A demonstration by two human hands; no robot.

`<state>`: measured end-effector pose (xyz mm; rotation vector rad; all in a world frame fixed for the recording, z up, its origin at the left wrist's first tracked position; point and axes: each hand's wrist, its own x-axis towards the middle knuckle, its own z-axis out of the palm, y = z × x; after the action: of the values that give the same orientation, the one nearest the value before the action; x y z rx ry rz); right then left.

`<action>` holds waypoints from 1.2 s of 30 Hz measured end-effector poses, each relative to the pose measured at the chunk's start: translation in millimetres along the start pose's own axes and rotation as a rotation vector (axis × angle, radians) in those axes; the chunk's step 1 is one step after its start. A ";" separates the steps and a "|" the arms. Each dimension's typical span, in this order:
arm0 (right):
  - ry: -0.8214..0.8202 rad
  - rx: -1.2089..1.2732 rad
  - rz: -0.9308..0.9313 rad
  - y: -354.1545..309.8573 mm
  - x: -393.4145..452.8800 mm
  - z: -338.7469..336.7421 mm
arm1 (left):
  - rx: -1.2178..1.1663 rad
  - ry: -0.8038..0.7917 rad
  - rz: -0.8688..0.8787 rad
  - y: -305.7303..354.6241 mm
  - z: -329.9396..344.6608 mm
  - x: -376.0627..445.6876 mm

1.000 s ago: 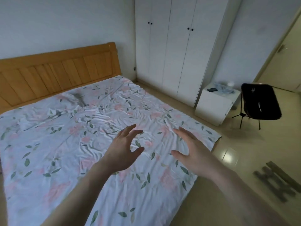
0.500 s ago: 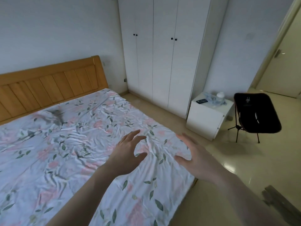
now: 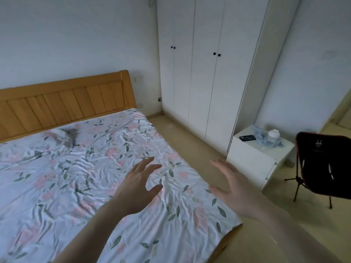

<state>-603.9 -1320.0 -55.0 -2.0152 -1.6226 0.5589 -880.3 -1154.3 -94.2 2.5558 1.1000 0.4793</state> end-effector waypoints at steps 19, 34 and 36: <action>0.045 -0.046 -0.052 268.4 245.7 -214.8 | -0.089 0.015 0.034 174.0 167.7 386.7; -0.104 0.047 -0.154 476.3 434.5 -369.5 | -0.021 0.111 -0.223 260.2 244.5 588.7; -0.116 0.062 -0.188 482.3 458.6 -374.1 | -0.001 0.126 -0.244 263.2 240.7 602.6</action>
<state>89.1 -999.6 -53.9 -1.7912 -1.8165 0.6572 -221.5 -917.2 -93.7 2.3734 1.4329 0.5826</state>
